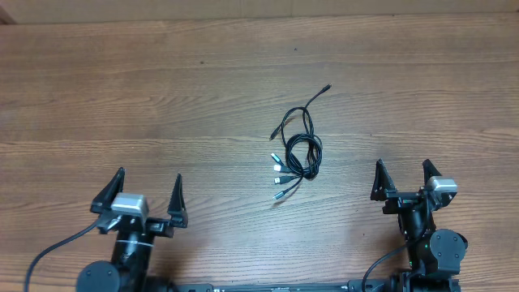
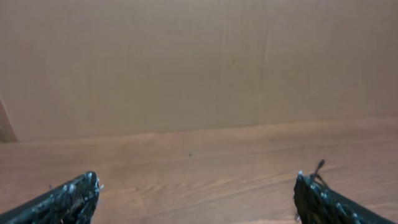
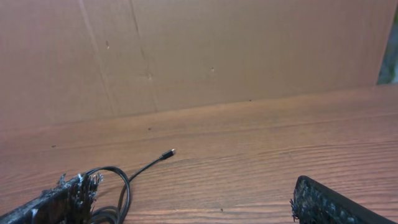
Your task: Untangle cables
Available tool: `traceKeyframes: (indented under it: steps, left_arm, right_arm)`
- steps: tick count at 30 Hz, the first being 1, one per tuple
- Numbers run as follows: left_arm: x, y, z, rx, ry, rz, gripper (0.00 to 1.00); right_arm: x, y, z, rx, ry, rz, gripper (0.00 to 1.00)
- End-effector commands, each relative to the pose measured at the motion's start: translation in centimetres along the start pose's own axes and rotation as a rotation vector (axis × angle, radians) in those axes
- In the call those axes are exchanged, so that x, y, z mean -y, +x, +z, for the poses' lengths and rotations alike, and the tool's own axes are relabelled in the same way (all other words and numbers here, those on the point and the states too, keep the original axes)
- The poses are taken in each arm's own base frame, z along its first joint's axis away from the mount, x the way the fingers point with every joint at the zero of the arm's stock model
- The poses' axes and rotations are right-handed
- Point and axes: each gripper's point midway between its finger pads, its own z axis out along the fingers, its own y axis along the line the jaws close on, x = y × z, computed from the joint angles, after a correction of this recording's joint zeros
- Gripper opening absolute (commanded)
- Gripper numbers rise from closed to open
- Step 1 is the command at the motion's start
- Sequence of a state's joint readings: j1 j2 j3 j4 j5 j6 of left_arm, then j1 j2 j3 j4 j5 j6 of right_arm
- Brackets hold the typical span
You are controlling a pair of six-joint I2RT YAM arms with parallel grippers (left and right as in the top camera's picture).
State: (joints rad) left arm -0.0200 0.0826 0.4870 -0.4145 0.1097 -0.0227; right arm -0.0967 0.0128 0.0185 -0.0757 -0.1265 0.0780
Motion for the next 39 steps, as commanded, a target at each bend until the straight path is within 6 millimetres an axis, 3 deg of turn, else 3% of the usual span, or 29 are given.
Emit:
traceKeyframes:
  steps: [1,8,12,14,15,17,20,25,29,32,36,39]
  left_arm:
    - [0.7,-3.1,-0.6,-0.013,0.030,-0.057,1.00]
    - [2.5,-7.9,-1.0,-0.175,0.119,-0.084,1.00]
    - [6.3,-11.4,-0.7,-0.216,0.350,-0.106,1.00]
    - [8.6,-12.1,-1.0,-0.232,0.503,-0.126,1.00]
    - [10.0,-11.5,-1.3,-0.274,0.602,-0.154,1.00]
    - [10.2,-8.9,-1.3,-0.409,0.611,-0.217,1.00]
    - [10.2,-7.5,-0.7,-0.482,0.604,-0.249,1.00]
    - [10.0,-6.5,0.0,-0.538,0.592,-0.278,1.00]
    - [8.7,-5.4,0.9,-0.599,0.480,-0.352,0.98]
    - [7.9,-4.8,1.3,-0.626,0.403,-0.398,0.90]
    - [7.4,-4.6,1.5,-0.639,0.362,-0.436,0.86]
    - [7.5,-4.5,1.5,-0.641,0.361,-0.437,0.77]
  right_arm:
    - [0.0,0.2,0.0,0.002,-0.003,0.000,1.00]
    - [0.0,0.2,0.0,0.001,-0.003,0.000,1.00]
    - [0.0,0.2,0.0,0.002,-0.003,0.000,1.00]
    - [0.0,0.2,0.0,0.002,-0.003,0.000,1.00]
    - [0.0,0.2,0.0,0.001,-0.002,0.000,1.00]
    - [0.0,0.2,0.0,0.002,-0.003,0.000,1.00]
    - [0.0,0.2,0.0,0.002,-0.003,0.000,1.00]
    - [0.0,0.2,0.0,0.002,-0.003,0.000,1.00]
    - [0.0,0.2,0.0,0.002,-0.003,0.000,1.00]
    - [0.0,0.2,0.0,0.002,-0.003,0.000,1.00]
    - [0.0,0.2,0.0,0.002,-0.003,0.000,1.00]
    - [0.0,0.2,0.0,0.002,-0.003,0.000,1.00]
